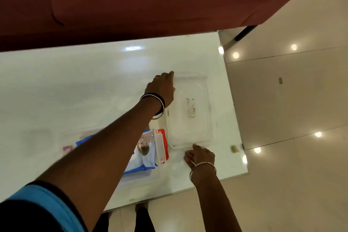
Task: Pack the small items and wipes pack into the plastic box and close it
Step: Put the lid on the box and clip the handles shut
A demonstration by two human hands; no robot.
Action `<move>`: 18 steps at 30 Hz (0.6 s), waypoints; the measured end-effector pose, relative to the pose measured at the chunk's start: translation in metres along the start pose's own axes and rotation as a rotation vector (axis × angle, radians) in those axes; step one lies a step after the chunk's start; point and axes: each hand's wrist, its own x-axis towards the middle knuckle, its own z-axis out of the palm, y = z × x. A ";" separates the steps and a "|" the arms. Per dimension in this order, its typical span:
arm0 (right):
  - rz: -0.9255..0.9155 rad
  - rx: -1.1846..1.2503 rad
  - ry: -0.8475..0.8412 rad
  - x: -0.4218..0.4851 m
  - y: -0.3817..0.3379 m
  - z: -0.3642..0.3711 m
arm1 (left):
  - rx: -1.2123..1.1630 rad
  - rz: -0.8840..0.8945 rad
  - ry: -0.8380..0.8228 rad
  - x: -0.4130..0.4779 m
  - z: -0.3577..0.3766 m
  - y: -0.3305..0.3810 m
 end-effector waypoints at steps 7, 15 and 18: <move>-0.188 0.043 0.015 0.003 -0.016 -0.010 | -0.076 -0.026 0.088 -0.011 -0.006 -0.005; -0.832 0.025 -0.045 -0.044 -0.041 -0.007 | -0.691 -0.026 0.440 -0.086 -0.051 -0.042; -0.958 0.040 -0.166 -0.062 -0.045 0.002 | -1.096 -0.198 0.392 -0.138 -0.064 -0.065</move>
